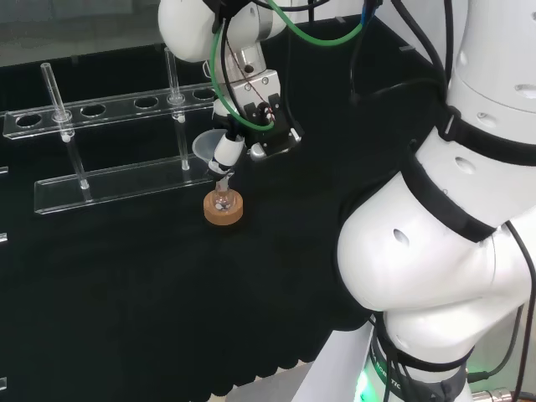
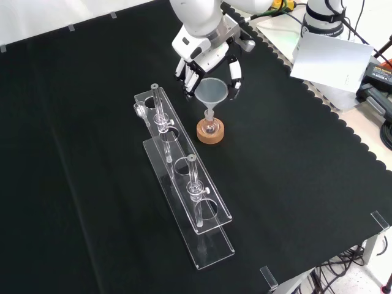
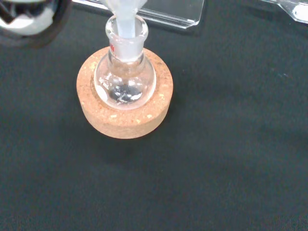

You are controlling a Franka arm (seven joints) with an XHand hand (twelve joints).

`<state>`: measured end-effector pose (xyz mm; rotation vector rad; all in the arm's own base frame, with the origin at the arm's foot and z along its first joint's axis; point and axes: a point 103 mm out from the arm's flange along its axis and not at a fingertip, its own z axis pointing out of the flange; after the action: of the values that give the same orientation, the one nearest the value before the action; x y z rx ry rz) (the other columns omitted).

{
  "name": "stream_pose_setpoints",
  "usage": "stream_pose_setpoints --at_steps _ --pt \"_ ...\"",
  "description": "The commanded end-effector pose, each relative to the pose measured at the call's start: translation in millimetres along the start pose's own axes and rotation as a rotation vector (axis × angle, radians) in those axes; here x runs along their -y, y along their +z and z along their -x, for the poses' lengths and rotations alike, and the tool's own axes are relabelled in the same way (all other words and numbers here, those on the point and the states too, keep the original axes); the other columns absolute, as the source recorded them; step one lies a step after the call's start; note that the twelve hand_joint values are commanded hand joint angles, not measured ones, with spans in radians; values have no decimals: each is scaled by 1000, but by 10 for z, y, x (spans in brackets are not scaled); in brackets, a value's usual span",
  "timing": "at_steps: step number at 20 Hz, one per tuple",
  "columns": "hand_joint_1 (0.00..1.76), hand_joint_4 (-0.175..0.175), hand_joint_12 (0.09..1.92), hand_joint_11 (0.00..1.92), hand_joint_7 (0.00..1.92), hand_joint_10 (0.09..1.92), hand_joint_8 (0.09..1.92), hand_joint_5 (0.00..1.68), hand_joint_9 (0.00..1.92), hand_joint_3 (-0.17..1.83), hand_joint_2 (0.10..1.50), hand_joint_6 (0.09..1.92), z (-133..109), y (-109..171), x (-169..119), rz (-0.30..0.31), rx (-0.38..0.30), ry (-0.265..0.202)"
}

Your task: Place the funnel on the round-bottom flask.

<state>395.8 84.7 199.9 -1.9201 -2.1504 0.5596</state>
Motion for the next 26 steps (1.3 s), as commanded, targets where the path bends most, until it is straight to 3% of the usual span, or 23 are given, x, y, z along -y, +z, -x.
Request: stream_pose_setpoints --at_steps 1,13,20,26 --pt "786 -19 1319 546 721 497 786 755 1020 658 681 946 -14 105 -45 -16 4 5" --pt "776 -45 1343 477 574 557 823 535 884 663 661 845 -18 137 -60 -17 6 7" --pt "762 -56 1372 415 362 627 796 390 699 668 640 538 -71 176 -97 -29 14 4" --pt "750 -55 1386 384 323 634 776 384 655 664 628 435 -54 173 -95 -39 10 2"
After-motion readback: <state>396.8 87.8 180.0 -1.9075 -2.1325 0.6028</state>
